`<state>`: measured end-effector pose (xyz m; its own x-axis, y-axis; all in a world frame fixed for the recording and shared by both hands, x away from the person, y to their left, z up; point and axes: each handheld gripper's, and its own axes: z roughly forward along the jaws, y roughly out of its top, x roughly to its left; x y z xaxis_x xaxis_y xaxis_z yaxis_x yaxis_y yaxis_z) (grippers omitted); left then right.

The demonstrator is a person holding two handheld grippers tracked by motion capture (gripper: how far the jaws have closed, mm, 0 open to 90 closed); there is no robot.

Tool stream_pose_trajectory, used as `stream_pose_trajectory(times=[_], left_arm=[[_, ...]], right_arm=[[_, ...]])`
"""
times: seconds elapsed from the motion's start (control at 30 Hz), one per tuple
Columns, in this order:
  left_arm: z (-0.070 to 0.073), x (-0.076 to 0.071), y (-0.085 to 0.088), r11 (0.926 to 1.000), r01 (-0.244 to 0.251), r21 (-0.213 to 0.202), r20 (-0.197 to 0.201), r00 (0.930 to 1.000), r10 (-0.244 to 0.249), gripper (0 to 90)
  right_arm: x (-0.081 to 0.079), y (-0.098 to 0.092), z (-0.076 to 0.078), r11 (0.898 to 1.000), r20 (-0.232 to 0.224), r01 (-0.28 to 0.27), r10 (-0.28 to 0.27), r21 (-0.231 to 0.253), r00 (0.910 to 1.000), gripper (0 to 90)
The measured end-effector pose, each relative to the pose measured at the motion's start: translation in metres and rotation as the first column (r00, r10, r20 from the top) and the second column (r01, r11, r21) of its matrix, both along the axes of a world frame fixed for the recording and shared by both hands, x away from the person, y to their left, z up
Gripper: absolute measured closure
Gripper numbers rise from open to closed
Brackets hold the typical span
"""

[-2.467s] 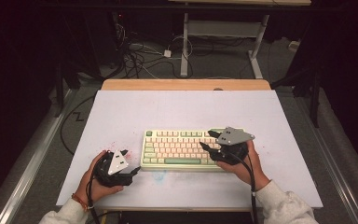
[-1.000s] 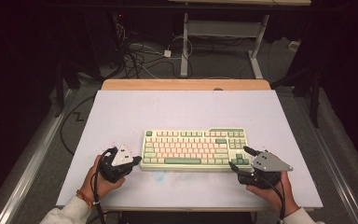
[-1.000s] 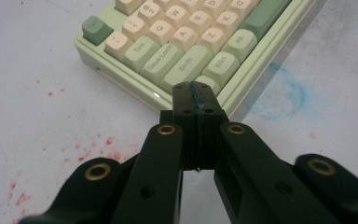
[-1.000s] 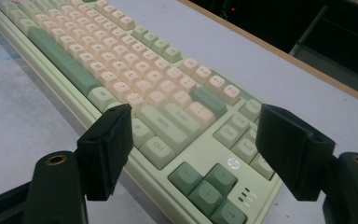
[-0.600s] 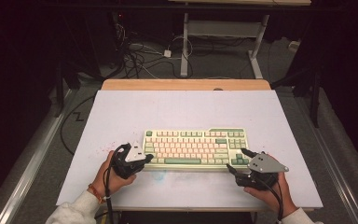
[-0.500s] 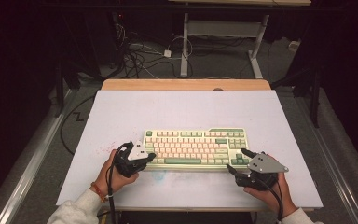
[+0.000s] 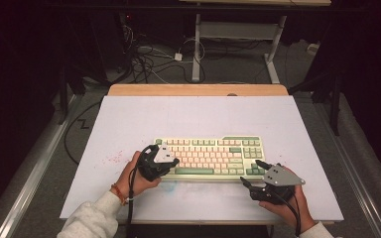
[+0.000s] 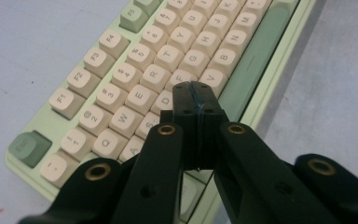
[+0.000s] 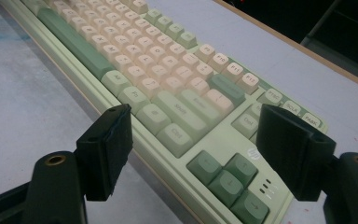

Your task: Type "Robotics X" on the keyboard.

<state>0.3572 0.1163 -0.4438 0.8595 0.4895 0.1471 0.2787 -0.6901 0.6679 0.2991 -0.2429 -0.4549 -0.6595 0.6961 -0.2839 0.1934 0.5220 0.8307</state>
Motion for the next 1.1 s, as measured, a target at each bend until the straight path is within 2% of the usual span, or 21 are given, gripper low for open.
stream_pose_trajectory(times=[0.5, 1.0, 1.07, 1.1], left_arm=[[-0.007, 0.014, -0.019, 0.9986, 0.032, 0.043, -0.046, 0.9985, -0.03, 87.8], [-0.01, 0.015, -0.02, 0.9982, 0.018, 0.057, -0.034, 0.9993, -0.017, 87.7], [-0.012, 0.015, -0.021, 0.9973, 0.023, 0.07, -0.039, 0.999, -0.02, 87.7], [-0.012, 0.015, -0.02, 0.9977, 0.023, 0.064, -0.043, 0.9989, -0.02, 87.7]], right_arm=[[0.001, 0.0, -0.001, 1.0, 0.0, -0.002, 0.002, -0.011, 1.0, 27.3], [0.0, 0.001, -0.001, 1.0, 0.005, -0.005, 0.006, -0.023, 1.0, 27.7], [0.0, 0.001, -0.001, 1.0, 0.004, -0.005, 0.005, -0.025, 1.0, 27.7], [0.0, 0.001, -0.001, 1.0, 0.003, -0.005, 0.005, -0.025, 1.0, 27.7]])
